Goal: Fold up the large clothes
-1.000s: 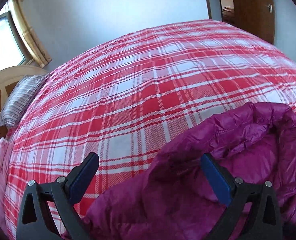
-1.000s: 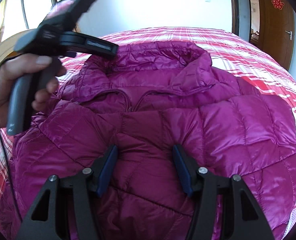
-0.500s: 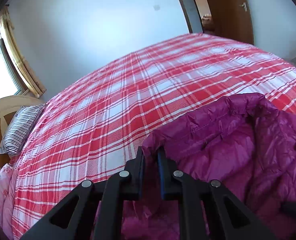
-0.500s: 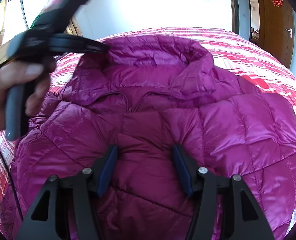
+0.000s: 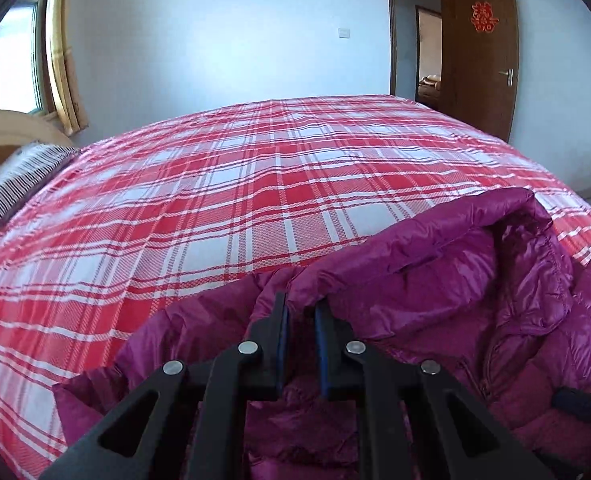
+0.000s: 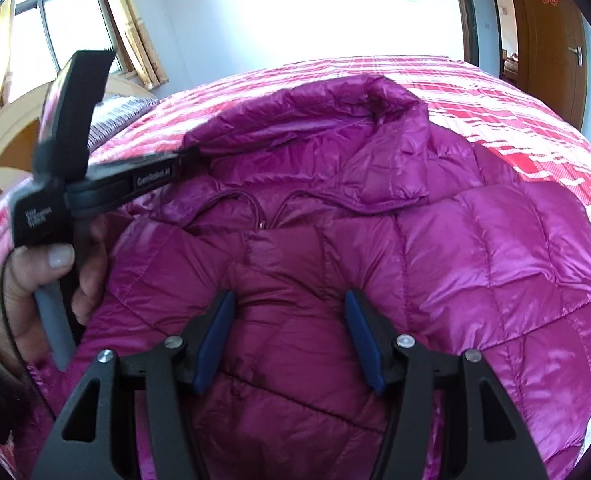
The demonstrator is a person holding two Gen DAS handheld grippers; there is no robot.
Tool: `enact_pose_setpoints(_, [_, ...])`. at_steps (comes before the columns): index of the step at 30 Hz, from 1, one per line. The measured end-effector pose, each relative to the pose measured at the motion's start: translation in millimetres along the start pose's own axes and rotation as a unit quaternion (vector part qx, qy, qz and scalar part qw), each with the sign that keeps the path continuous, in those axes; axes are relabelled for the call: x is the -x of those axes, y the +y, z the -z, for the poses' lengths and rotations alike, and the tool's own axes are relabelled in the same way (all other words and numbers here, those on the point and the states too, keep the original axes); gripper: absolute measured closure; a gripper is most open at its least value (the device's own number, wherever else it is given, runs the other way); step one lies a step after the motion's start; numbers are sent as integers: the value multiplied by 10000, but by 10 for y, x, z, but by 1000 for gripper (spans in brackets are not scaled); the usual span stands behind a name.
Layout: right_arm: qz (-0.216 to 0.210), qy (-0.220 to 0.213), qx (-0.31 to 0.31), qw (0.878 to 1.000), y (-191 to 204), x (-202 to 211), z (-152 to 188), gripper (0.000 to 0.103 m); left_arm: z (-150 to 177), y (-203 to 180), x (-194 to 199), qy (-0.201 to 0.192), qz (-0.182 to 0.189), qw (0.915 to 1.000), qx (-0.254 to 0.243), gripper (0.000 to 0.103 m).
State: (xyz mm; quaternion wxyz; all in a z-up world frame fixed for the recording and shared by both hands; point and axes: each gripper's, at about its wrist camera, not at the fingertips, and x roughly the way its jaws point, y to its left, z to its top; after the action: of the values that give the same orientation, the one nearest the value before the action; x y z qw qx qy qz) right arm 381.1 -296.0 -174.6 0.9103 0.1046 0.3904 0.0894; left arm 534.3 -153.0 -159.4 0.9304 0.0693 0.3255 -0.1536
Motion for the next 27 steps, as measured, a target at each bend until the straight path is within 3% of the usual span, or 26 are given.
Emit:
enact_pose_setpoints(4, [-329, -297, -568, 9974, -175, 288, -126, 41, 22, 8, -18, 5, 236, 9997, 65, 91])
enact_pose_setpoints(6, [-361, -465, -774, 9953, -252, 440, -363, 40, 29, -36, -15, -13, 312, 9995, -37, 91])
enact_pose_setpoints(10, [307, -485, -424, 9975, -323, 383, -1088, 40, 46, -122, -14, -38, 400, 9989, -242, 91])
enact_pose_setpoints(12, [318, -169, -671, 9971, -485, 149, -1375, 40, 58, -104, -7, -62, 426, 9988, -213, 91])
enact_pose_setpoints(15, [49, 641, -931, 9936, -709, -298, -1666, 40, 58, -34, -24, -42, 522, 9986, -28, 91])
enact_pose_setpoints(19, [108, 1174, -659, 9908, -766, -561, -1717, 40, 61, -42, -55, 32, 553, 9985, -9, 91])
enact_pose_setpoints(23, [138, 1434, -61, 9896, -702, -666, -1603, 58, 58, -20, -72, 55, 590, 9982, 25, 91])
enact_pose_setpoints(26, [177, 1329, 222, 9907, -695, -621, -1500, 82, 62, -12, -58, 49, 631, 9980, 54, 91])
enact_pose_setpoints(27, [163, 1303, 236, 9911, -696, -596, -1460, 84, 62, -9, -57, 37, 630, 9980, 48, 91])
